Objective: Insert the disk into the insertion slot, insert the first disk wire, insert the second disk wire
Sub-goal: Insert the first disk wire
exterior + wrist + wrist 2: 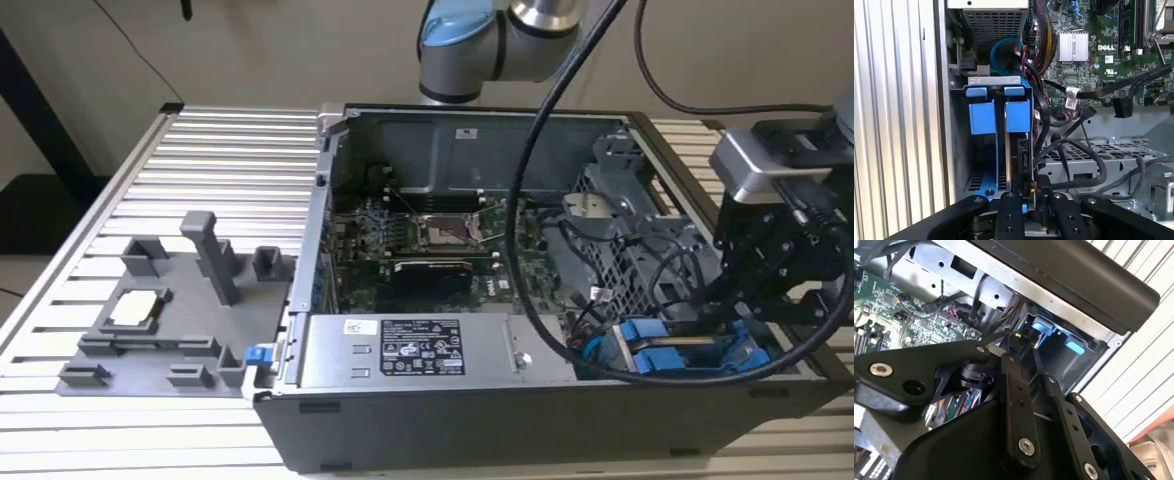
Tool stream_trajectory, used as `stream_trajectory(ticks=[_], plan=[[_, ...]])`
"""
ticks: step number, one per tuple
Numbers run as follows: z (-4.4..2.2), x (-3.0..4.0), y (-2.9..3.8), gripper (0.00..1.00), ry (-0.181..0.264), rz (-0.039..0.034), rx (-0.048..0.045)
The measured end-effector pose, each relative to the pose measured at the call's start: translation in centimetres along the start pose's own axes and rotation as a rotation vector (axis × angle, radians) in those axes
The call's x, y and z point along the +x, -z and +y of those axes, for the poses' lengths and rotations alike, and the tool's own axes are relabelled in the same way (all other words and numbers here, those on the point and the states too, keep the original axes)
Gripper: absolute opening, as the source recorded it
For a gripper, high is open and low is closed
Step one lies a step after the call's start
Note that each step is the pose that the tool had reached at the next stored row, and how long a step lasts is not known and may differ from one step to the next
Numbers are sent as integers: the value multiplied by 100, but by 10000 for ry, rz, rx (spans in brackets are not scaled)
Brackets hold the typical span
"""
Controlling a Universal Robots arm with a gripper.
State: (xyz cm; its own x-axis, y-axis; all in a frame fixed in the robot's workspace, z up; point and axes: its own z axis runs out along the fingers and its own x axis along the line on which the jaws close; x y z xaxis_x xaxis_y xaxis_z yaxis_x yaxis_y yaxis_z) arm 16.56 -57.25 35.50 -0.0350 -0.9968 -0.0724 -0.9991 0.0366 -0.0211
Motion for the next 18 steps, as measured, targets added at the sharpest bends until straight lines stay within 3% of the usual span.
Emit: stream_trajectory(ticks=[9,15,18], plan=[[-8,-29,393,27,2,4,-1],[-8,-33,402,27,1,5,-1],[-4,-112,395,27,0,4,-1]])
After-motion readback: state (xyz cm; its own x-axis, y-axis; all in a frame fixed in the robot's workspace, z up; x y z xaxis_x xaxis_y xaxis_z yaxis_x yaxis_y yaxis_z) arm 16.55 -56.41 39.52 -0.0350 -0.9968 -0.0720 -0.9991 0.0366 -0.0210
